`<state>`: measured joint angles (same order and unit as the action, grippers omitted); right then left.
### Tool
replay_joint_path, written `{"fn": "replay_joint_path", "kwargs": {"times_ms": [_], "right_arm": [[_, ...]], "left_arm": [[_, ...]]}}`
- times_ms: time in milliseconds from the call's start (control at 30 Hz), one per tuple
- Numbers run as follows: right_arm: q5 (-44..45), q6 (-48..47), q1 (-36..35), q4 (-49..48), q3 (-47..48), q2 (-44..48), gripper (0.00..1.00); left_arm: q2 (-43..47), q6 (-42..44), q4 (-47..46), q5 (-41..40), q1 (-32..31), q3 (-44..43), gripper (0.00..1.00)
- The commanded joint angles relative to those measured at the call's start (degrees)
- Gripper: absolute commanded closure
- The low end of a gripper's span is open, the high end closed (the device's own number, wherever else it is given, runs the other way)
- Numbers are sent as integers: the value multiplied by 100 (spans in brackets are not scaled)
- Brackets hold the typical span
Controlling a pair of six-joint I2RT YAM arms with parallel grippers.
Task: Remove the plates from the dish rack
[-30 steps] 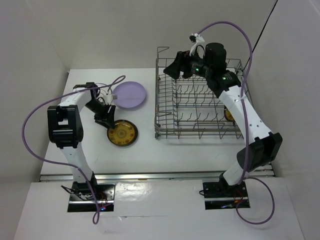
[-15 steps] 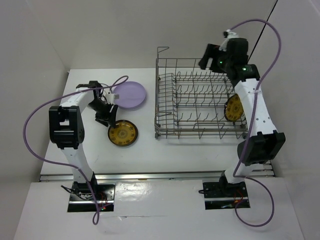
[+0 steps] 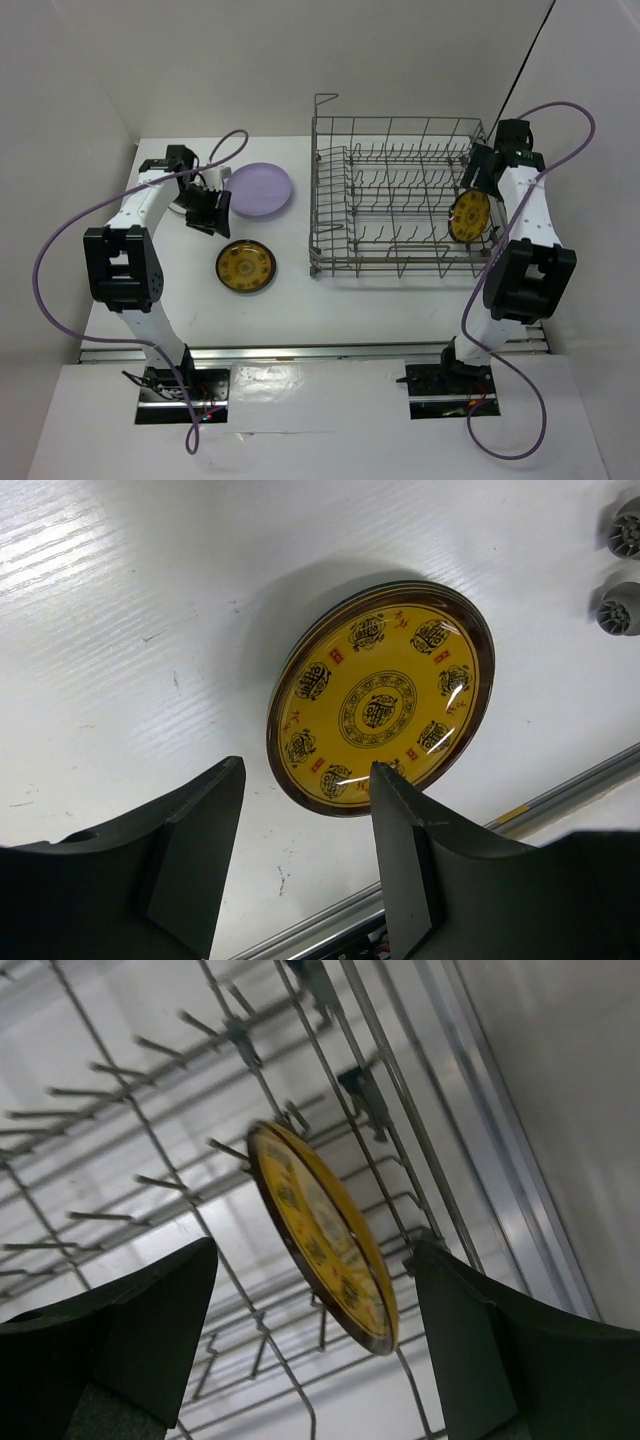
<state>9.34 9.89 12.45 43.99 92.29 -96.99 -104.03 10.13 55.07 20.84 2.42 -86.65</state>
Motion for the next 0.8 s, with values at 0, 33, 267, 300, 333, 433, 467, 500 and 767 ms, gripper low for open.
{"fn": "replay_joint_path", "kwargs": {"times_ms": [0, 33, 267, 300, 333, 433, 467, 500, 767], "right_arm": [[191, -136, 143, 101, -386, 84, 14], [138, -136, 144, 6, -518, 136, 13], [-819, -136, 372, -452, -1142, 155, 32], [-820, -136, 372, -539, -1143, 154, 38], [-890, -136, 372, -540, -1195, 154, 44], [-698, -136, 372, -628, -1196, 207, 67], [-636, -136, 372, -628, -1118, 207, 72], [-636, -136, 372, -628, -1117, 207, 82], [31, -444, 118, -427, -231, 268, 100]], "left_arm": [[190, -73, 4, 34, -4, -159, 34], [190, -73, 4, 34, -4, -159, 34], [76, -125, 65, 140, -4, -281, 34], [76, -125, 65, 140, -4, -334, 34], [76, -73, 65, 87, -4, -335, 34], [128, -73, 65, 87, -57, -335, 34], [128, -73, 65, 87, -57, -335, 34], [128, -73, 65, 87, -57, -335, 34], [128, -73, 126, 148, -57, -335, 34]]}}
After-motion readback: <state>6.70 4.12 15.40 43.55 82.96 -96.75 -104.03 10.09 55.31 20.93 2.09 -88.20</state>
